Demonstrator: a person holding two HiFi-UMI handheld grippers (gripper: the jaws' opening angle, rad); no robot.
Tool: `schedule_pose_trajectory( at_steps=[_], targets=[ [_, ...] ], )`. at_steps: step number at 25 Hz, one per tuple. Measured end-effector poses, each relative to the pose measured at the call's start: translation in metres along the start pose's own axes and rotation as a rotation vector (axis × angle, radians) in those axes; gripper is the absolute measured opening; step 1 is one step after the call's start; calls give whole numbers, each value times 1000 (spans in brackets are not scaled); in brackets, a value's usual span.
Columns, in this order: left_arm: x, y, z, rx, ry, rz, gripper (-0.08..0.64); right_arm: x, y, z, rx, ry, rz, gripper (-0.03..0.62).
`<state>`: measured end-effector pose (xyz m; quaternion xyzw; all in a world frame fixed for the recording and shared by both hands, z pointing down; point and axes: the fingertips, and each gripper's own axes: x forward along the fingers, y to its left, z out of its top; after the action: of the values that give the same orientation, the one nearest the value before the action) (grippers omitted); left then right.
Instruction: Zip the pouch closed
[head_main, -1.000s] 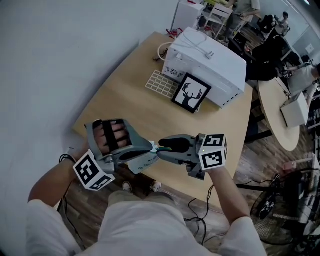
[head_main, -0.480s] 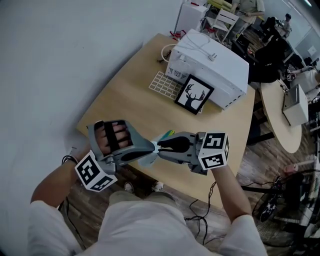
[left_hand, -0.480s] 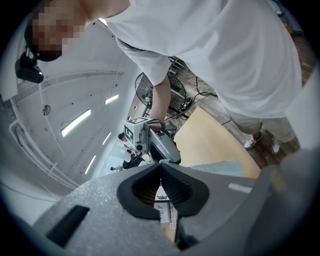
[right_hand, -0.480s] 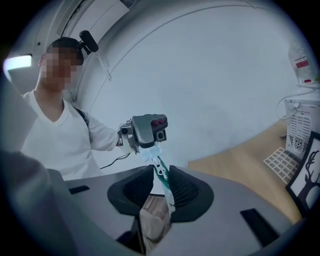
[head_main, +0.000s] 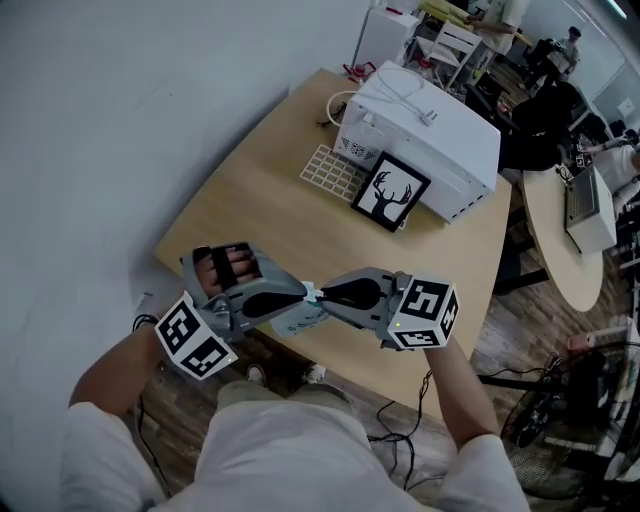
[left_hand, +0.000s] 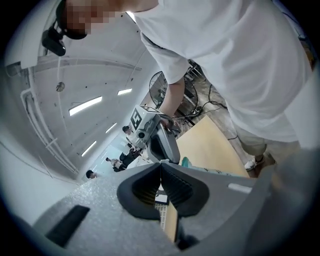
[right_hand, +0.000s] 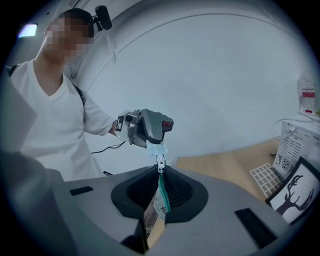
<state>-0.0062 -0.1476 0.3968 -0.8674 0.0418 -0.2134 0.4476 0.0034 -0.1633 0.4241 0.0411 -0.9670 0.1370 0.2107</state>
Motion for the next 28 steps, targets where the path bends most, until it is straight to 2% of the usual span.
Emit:
schedule_pose_trajectory(
  at_steps=[7, 15, 19, 20, 23, 25, 26, 28],
  targets=[
    [7, -7, 4, -18, -17, -28, 17, -6, -1, -12, -9, 39, -13, 35],
    [11, -9, 4, -78, -43, -49, 14, -11, -1, -19, -23, 64, -33, 34],
    [16, -9, 0, -59, -26, -54, 17, -11, -2, -22, -5, 66, -41, 34],
    [18, -11, -1, -50, -20, -63, 23, -11, -2, -24, 2, 68, -39, 34],
    [22, -16, -6, -30, 2, -89, 132, -10, 0, -26, 18, 62, -28, 34],
    [25, -19, -5, -8, 8, -100, 140, -8, 1, -23, 19, 57, -24, 34],
    [27, -19, -3, 4, 9, -99, 134, -8, 1, -22, 20, 55, -22, 34],
    [30, -20, -1, 21, 14, -98, 47, -9, 0, -21, 27, 49, -16, 34]
  ],
)
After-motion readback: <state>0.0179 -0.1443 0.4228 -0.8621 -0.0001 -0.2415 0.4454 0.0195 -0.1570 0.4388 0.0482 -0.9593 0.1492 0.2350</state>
